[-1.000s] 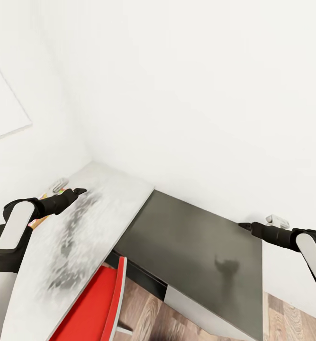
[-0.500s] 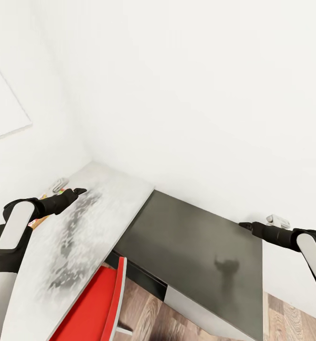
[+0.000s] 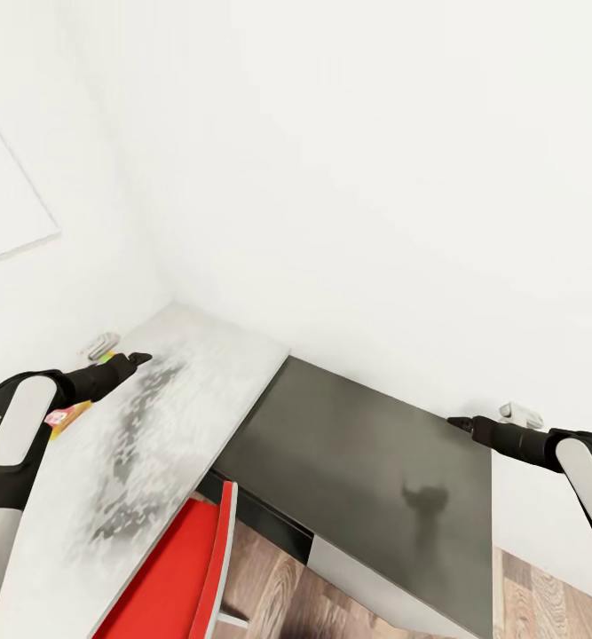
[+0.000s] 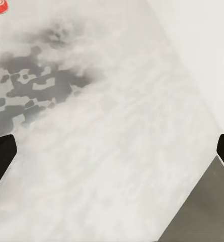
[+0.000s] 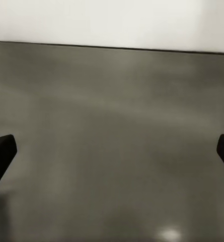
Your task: Put all the toys in the child's room - the three board games (two on the bed and one on the table), the two jigsaw puzzles on the table, and the tennis ball on the table - inside the toy box on the table in the child's room.
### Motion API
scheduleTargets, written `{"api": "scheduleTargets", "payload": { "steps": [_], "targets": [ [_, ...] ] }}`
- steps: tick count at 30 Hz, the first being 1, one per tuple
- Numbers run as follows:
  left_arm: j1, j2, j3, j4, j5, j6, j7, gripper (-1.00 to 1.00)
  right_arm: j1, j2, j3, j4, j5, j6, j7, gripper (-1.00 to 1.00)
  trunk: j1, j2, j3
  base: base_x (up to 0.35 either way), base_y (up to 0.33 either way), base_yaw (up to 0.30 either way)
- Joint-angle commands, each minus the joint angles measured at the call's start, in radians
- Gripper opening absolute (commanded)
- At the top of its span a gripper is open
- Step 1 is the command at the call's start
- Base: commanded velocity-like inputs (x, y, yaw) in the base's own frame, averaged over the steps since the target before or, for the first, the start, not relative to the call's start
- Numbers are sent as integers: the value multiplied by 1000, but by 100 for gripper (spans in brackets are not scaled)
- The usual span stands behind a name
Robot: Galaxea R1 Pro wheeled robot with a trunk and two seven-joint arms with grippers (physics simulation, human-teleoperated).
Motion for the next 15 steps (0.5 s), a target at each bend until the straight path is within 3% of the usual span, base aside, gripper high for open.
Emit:
{"api": "scheduleTargets", "payload": {
  "steps": [1,7,15],
  "targets": [
    [-2,3,1,2,8,3,9,100,0,0,-1,-1,-3,5,-2,100,1,-2,-2,0,0,0],
    [-6,13,3,18,4,2,9,100,1,0,0,-1,-3,4,-2,100,1,-2,-2,0,0,0],
    [-47,29,23,118,1,-7,7,100,2,0,1,-22,-4,4,-3,100,1,-2,-2,0,0,0]
  ]
}}
